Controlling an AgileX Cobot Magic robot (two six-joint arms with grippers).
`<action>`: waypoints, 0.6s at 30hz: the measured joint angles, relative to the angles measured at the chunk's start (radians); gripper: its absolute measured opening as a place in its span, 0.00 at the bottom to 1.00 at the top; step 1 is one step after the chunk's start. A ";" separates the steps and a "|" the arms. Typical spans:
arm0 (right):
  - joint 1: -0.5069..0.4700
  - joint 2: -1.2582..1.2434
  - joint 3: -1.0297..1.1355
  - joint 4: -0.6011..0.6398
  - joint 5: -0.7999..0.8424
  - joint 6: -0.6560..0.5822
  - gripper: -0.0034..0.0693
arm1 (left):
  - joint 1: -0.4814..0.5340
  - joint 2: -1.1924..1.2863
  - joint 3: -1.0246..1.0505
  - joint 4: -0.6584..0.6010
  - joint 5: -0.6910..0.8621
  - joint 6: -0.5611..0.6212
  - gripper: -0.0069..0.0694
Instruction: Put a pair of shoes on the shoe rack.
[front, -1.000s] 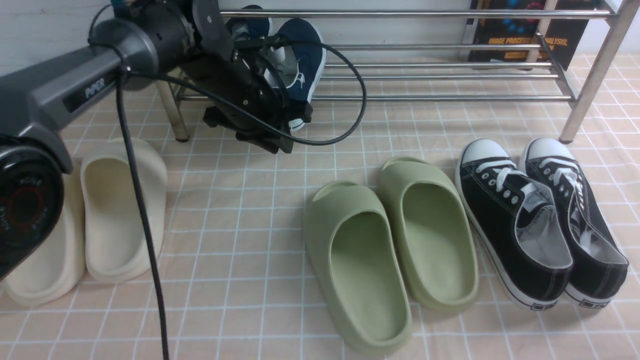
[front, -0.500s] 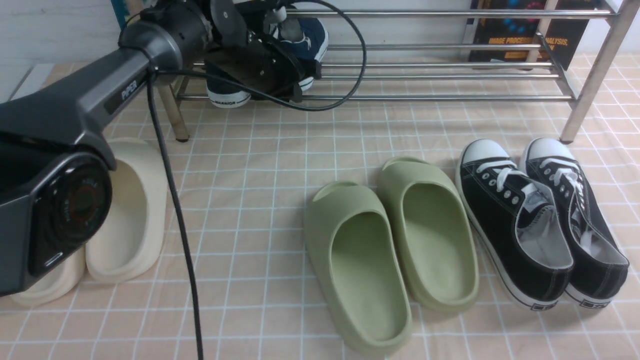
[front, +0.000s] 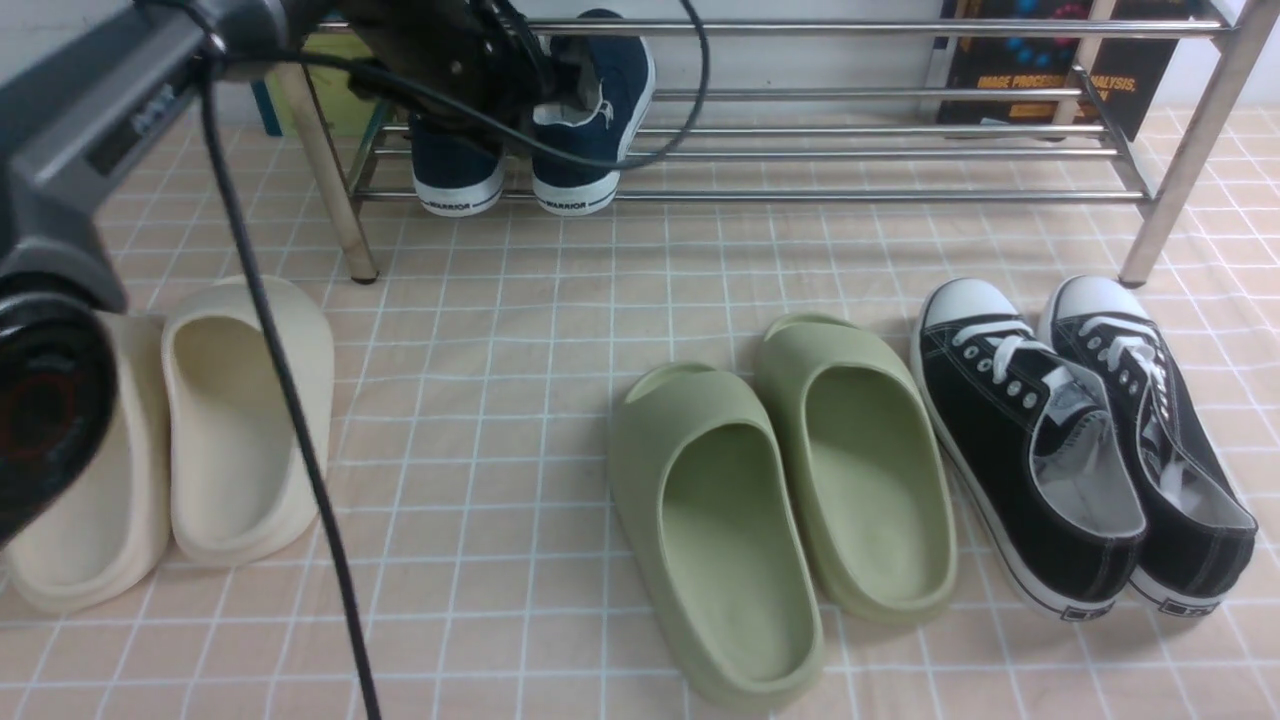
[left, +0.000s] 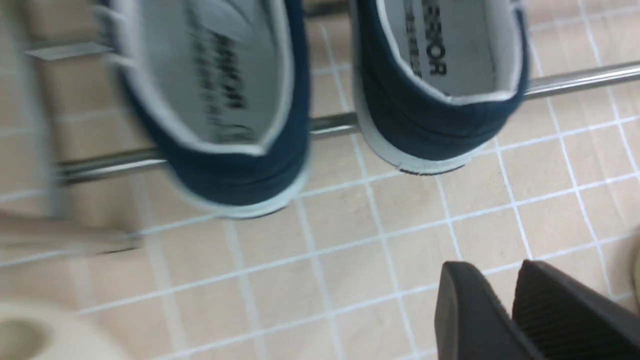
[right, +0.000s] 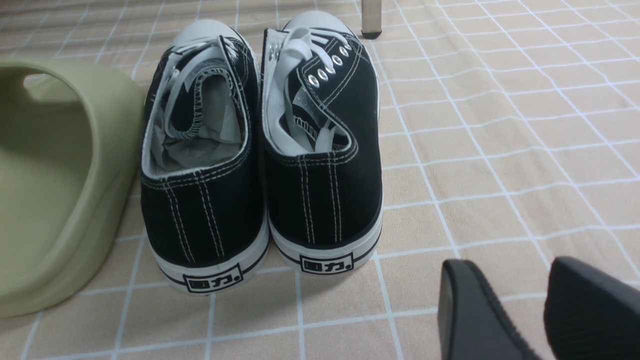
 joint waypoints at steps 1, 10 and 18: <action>0.000 0.000 0.000 0.000 0.000 0.000 0.38 | 0.000 -0.048 0.000 0.026 0.025 0.000 0.33; 0.000 0.000 0.000 0.000 0.000 0.000 0.38 | 0.000 -0.452 0.001 0.210 0.226 0.000 0.33; 0.000 0.000 0.000 0.000 0.000 0.000 0.38 | 0.000 -0.828 0.380 0.265 0.226 -0.058 0.33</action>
